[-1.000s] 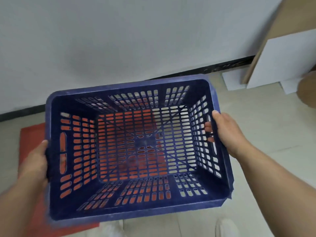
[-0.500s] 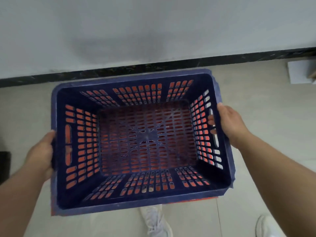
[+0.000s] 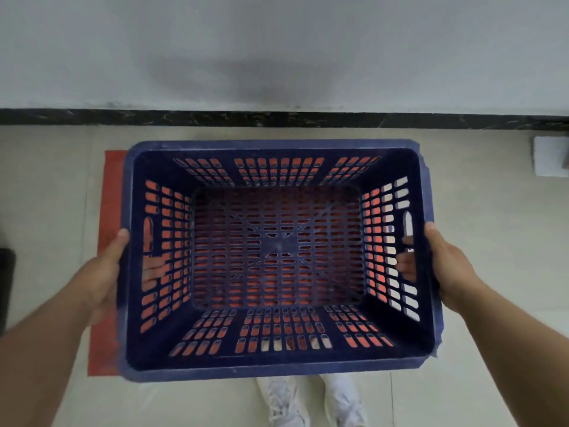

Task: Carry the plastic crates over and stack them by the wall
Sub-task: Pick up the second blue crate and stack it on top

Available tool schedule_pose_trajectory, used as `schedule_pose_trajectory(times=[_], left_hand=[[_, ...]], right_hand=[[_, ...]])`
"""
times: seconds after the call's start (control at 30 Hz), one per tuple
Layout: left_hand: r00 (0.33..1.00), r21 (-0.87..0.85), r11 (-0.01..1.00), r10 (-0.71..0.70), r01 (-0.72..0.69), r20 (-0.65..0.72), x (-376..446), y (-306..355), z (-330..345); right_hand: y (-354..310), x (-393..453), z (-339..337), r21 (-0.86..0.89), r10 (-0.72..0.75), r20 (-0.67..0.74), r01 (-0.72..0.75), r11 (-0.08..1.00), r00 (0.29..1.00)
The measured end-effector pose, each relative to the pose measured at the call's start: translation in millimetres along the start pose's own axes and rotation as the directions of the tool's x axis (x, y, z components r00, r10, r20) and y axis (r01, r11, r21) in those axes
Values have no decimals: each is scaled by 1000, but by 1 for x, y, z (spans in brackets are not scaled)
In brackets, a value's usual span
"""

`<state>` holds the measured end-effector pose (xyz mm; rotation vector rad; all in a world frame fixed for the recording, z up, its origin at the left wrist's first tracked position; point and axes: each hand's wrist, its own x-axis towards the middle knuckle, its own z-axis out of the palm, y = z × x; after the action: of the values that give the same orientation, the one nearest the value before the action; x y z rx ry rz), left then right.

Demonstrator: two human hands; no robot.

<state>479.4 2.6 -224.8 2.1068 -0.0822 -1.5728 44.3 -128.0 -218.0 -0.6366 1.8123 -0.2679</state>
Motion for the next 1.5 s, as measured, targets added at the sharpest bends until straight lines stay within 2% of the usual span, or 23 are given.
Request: schedule_pose_trajectory(times=[0.07,0.2,0.33,0.57,0.73,0.9,1.07,1.23,1.37,1.5], left_hand=[[999,-67,997,45,-46,-6,4,-3,5],[984,-151,981,101,-123,-149,9,-11,9],[978,-225,962,119,-156,-170,10,-17,11],[935,-108,969,182,-224,-304,14,-22,19],[962,-153,967,167,-202,-214,6,-22,16],[976,-119,977,160,-178,-145,-4,-21,11],[960,-73,978,178,-197,-216,6,-26,12],[955,-128,971,163,-200,-248,1,-20,16],[943,-153,966,159,-210,-292,-18,-14,15],[925,-197,957,134,-214,-354,-62,-17,-3]], right_hand=[[4,2,3,55,-40,-25,41,998,999],[14,7,5,112,-102,-82,110,988,991],[16,7,7,98,-136,-112,147,984,984],[14,8,11,43,-156,-173,166,985,972],[15,6,11,31,-150,-175,158,987,973],[19,-2,2,-56,-206,-80,202,978,975],[21,5,6,-156,-282,-136,260,953,950],[16,-2,8,-89,-258,-153,247,965,954],[0,-11,2,-86,-226,-123,216,973,966],[-28,-36,-3,-110,-280,-60,273,956,958]])
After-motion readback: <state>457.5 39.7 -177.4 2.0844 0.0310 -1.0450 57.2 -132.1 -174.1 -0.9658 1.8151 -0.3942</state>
